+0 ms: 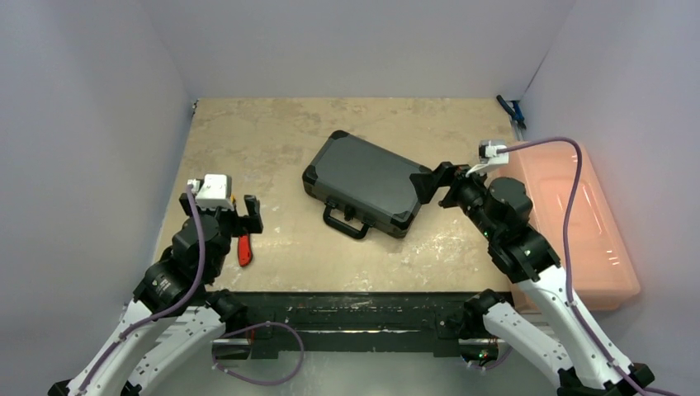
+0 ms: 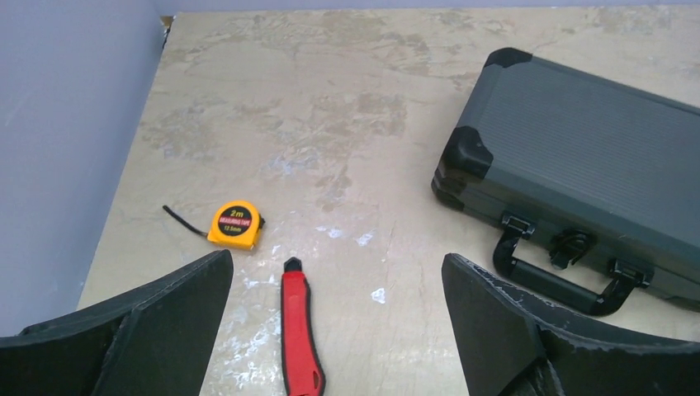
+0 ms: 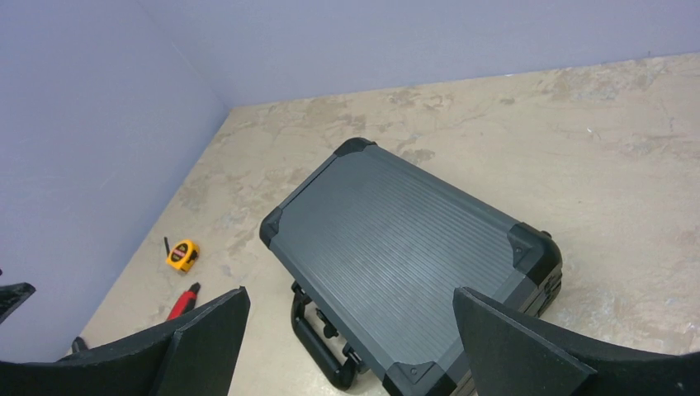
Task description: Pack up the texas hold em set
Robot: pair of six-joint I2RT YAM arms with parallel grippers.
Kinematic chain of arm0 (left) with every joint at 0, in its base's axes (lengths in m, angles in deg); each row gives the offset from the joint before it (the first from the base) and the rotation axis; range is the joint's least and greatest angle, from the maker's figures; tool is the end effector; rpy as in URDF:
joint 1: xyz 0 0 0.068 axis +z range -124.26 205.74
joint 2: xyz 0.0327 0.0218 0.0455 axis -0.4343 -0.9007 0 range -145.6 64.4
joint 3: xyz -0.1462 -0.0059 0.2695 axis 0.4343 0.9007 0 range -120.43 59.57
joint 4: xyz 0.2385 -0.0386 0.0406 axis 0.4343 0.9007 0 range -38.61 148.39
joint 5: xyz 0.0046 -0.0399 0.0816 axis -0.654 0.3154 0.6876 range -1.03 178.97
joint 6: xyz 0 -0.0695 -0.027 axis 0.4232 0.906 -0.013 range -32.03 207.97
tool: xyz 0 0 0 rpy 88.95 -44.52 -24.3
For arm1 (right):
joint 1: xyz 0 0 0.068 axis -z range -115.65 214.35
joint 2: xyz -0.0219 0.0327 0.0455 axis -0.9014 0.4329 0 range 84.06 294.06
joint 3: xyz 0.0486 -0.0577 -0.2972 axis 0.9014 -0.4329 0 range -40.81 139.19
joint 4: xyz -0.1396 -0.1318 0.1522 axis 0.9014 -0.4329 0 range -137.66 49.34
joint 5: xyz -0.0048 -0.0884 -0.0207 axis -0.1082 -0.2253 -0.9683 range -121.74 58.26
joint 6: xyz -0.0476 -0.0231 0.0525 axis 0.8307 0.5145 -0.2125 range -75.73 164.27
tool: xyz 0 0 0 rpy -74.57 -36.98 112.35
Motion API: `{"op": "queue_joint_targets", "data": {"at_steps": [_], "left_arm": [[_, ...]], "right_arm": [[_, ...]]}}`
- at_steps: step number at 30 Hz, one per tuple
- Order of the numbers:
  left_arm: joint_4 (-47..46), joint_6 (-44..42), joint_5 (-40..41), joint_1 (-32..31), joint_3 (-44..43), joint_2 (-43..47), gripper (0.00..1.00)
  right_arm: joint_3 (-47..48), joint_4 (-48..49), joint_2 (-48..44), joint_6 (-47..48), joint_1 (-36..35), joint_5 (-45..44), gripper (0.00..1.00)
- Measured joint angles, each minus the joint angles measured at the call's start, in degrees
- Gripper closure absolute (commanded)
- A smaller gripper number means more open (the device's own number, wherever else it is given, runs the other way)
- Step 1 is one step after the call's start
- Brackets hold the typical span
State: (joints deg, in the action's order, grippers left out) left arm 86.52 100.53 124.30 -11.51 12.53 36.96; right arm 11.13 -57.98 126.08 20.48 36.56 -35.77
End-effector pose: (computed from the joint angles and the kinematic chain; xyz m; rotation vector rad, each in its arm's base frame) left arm 0.0771 -0.0132 0.3505 -0.0394 1.7911 -0.0544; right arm 0.1321 0.0645 0.3943 -0.0069 1.7375 0.6087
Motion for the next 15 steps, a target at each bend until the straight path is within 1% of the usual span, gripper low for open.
{"op": "queue_joint_targets", "data": {"at_steps": [3, 6, 15], "left_arm": [[0.66, -0.98, 0.76, 0.0, 2.19, 2.03, 0.01], [0.68, -1.73, 1.18, 0.0, 2.78, 2.16, 0.0], [0.55, -3.17, 2.25, 0.0, 2.95, 2.73, 0.0]], "right_arm": [[-2.19, 0.63, -2.73, -0.87, 0.0, -0.66, 0.01], [-3.39, 0.7, -4.31, -1.77, 0.0, -1.16, 0.01], [-4.2, 1.09, -5.33, -3.56, 0.0, -1.42, 0.01]]}}
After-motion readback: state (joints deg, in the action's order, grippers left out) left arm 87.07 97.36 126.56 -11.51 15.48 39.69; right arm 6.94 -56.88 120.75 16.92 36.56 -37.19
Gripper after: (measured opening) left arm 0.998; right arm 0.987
